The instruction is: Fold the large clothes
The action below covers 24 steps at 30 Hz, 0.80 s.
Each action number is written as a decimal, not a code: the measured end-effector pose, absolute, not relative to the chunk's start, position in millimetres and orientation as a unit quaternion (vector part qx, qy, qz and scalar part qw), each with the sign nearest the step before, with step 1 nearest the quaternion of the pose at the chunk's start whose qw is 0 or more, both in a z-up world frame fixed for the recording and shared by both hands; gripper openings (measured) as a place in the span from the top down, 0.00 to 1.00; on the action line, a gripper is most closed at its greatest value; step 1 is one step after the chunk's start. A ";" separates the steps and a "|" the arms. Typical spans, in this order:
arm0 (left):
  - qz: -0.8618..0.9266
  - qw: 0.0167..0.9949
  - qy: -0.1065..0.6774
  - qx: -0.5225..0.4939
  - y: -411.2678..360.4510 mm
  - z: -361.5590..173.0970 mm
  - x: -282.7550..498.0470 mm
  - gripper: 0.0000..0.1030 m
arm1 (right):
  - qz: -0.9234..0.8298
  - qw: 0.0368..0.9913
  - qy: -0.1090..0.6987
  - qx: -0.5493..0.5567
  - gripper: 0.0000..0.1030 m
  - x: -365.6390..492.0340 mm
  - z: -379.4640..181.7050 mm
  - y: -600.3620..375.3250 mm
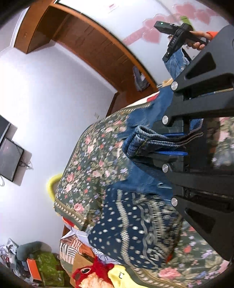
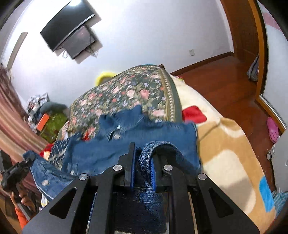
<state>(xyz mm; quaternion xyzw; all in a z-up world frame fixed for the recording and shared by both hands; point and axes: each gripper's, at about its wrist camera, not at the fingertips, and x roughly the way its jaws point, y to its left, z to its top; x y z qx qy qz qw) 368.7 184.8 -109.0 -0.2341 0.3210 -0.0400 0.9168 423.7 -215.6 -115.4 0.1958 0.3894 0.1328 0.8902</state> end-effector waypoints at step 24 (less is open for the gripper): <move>0.049 0.891 0.441 -0.100 182.3 -233.1 502.7 0.73 | 0.112 0.820 0.515 0.222 0.85 530.0 -224.5 -237.2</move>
